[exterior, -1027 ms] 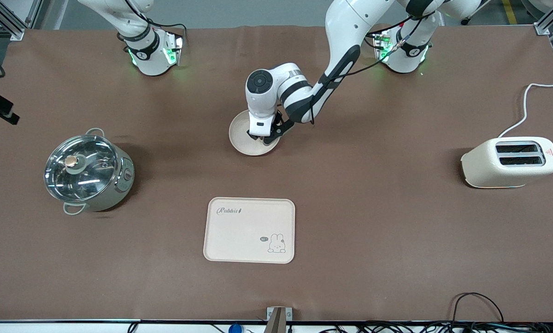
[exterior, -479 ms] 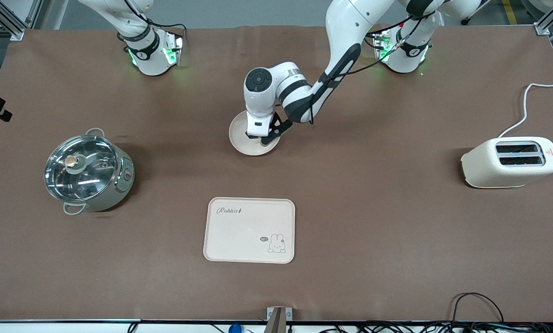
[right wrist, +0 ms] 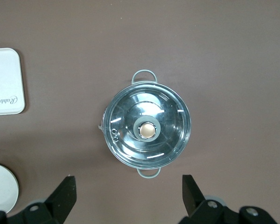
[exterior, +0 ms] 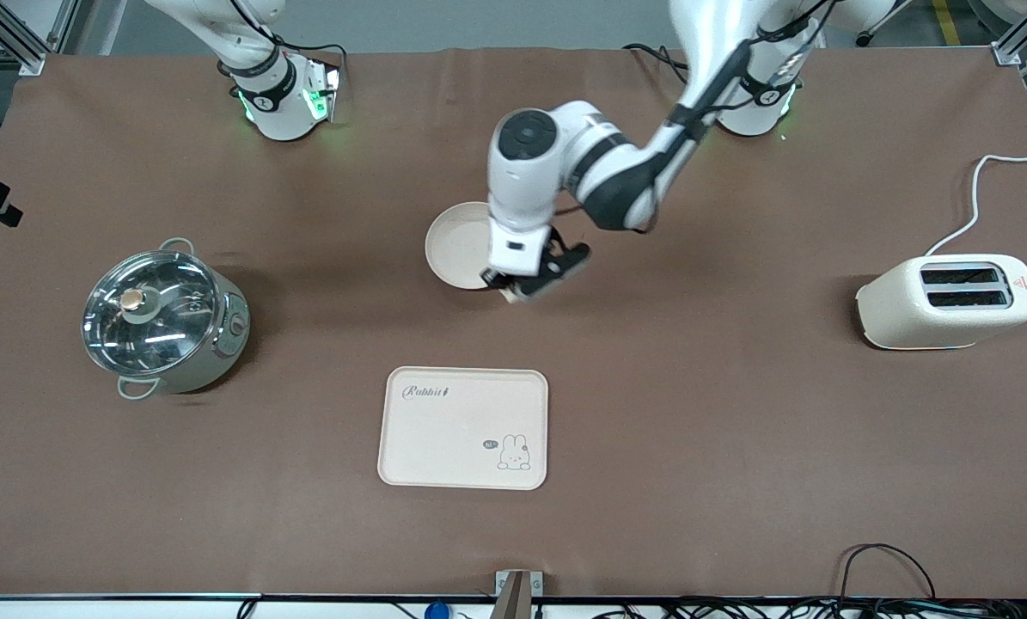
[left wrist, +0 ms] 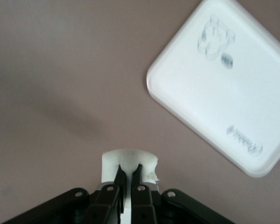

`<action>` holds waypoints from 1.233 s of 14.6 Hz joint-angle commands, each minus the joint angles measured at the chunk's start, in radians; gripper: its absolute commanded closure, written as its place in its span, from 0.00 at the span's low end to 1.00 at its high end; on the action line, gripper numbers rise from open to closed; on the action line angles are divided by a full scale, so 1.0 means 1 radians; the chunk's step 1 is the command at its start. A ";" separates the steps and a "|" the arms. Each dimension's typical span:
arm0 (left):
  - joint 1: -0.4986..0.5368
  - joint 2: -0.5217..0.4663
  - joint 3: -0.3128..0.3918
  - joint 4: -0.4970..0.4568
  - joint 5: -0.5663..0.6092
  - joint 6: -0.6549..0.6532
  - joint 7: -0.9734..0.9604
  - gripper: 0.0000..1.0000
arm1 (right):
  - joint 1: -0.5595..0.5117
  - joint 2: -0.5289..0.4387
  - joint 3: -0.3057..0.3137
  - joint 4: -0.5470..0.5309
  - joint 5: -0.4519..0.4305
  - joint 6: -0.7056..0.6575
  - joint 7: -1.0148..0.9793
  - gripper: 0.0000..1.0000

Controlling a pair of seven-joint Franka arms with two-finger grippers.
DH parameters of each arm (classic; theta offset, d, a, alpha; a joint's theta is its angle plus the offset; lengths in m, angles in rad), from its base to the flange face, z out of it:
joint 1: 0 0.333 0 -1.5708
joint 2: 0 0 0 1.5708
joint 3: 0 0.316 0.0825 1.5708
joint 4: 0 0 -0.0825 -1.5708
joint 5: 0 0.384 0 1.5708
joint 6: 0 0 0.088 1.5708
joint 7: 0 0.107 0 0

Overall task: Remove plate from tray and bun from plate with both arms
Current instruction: 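Carry the bun with the left gripper toward the toaster and lower it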

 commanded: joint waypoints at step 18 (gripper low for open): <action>0.581 0.198 -0.011 -0.030 0.028 0.090 0.677 0.00 | 0.056 -0.004 0.040 0.007 -0.006 -0.041 0.012 0.00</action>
